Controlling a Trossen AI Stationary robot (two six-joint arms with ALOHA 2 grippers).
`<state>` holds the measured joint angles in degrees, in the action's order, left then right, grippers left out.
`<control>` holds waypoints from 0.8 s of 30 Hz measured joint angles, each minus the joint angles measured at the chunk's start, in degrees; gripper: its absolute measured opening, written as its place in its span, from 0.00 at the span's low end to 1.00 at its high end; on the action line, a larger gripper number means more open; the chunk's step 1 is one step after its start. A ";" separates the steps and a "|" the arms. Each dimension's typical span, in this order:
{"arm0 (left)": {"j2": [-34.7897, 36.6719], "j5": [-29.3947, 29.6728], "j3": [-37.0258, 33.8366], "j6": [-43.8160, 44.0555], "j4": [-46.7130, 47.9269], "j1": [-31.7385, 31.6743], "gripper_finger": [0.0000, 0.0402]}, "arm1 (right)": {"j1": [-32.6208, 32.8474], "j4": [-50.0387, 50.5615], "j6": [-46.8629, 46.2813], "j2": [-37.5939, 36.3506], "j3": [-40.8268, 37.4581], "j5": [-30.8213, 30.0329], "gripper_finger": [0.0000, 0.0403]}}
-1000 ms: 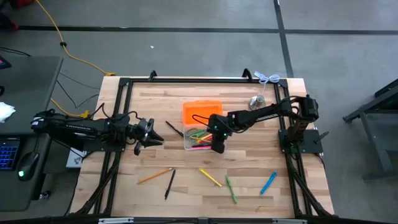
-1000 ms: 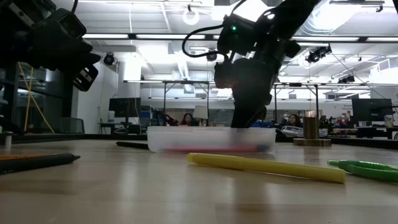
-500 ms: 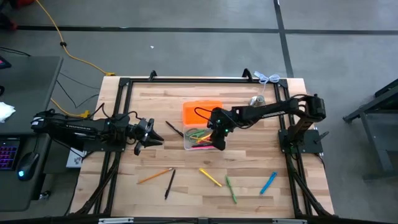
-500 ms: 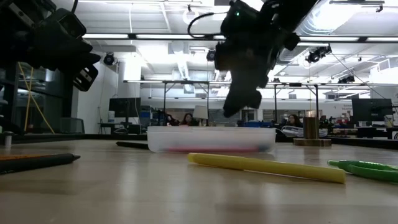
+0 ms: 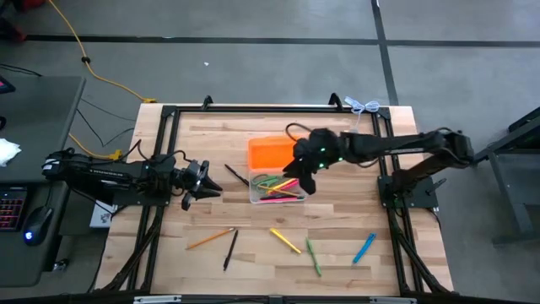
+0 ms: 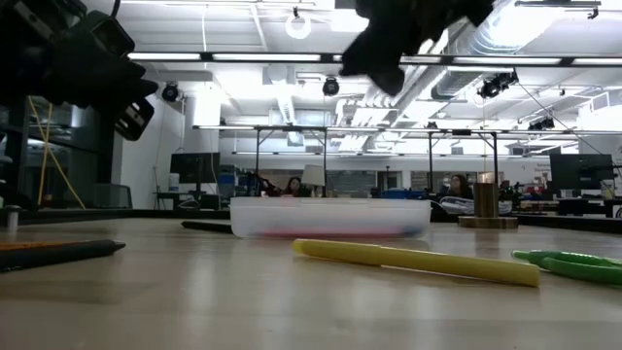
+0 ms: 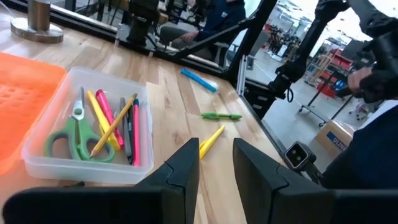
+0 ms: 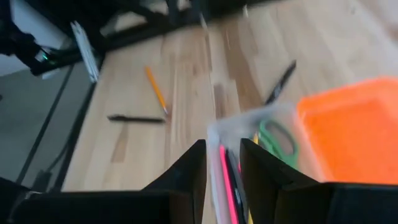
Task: Pick & place school supplies into a supply box
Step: Put the black pen into the container
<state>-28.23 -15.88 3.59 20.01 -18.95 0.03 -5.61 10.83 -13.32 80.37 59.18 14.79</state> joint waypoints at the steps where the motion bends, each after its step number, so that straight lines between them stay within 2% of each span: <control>1: 0.00 0.02 -0.02 0.42 -0.36 0.00 0.32 | 0.00 0.11 0.33 -1.33 0.00 -0.34 0.18; 7: -0.02 0.09 0.00 4.89 -2.65 -0.02 0.32 | 0.00 1.46 2.20 -7.83 0.00 -0.49 0.18; 14: 0.00 0.58 0.02 7.30 -4.62 -0.02 0.32 | 0.47 9.33 2.95 -13.47 0.00 0.05 0.18; 24: -0.02 0.59 0.02 7.41 -5.52 0.00 0.32 | 6.65 12.65 -1.72 -18.44 0.00 0.76 0.18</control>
<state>-28.24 -15.29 3.62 27.42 -24.47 0.03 1.05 23.48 -15.04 61.93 59.18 15.55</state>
